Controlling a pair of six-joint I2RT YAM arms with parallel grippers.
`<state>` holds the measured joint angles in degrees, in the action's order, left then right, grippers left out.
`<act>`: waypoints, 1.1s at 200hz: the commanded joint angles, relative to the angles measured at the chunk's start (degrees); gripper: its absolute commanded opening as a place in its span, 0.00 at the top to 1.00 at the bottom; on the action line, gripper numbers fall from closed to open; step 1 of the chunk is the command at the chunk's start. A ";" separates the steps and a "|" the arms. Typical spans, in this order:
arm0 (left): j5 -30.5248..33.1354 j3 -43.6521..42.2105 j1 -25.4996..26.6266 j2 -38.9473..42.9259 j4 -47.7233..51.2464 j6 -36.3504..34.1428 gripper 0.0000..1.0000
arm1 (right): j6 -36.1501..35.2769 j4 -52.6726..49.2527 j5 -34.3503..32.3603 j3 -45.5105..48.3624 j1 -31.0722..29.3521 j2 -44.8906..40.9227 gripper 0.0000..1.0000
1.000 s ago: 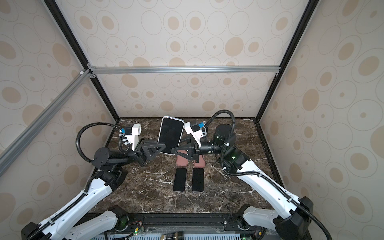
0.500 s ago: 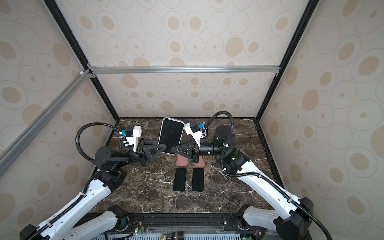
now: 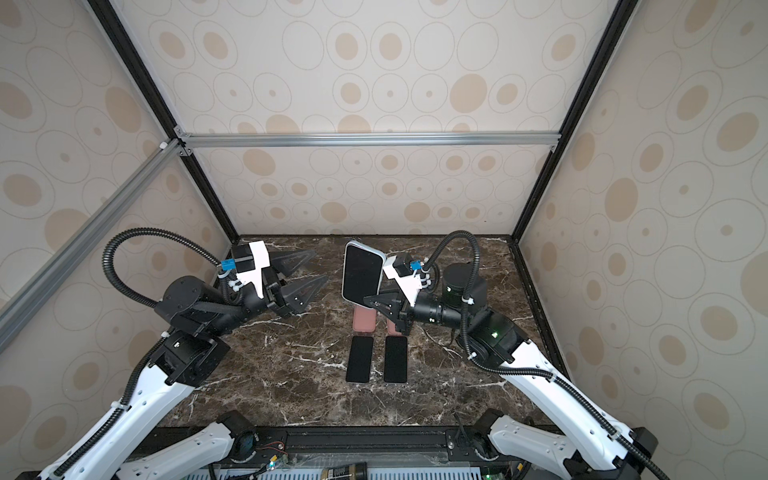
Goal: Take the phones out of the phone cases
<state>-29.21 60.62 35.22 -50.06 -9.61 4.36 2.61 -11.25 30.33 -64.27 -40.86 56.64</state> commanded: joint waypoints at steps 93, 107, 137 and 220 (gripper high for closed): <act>16.03 -0.50 11.78 -1.24 0.11 -14.47 0.44 | -6.84 -2.38 -8.38 -1.29 -4.57 1.09 1.00; 16.19 -0.67 12.04 -1.57 0.24 -14.38 0.46 | -6.92 -0.54 -8.73 -0.13 -4.51 0.59 1.00; 16.99 -0.51 12.50 -2.22 0.11 -14.34 0.50 | -8.01 -1.55 -8.40 -0.36 -4.47 0.88 1.00; 18.44 -0.24 13.42 -2.81 -0.40 -14.64 0.58 | -8.00 -2.97 -9.55 -0.59 -4.53 0.93 1.00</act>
<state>-11.53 59.70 47.99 -53.01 -8.19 -8.62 -4.27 -16.73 21.78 -64.25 -44.99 58.28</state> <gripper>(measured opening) 0.419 0.111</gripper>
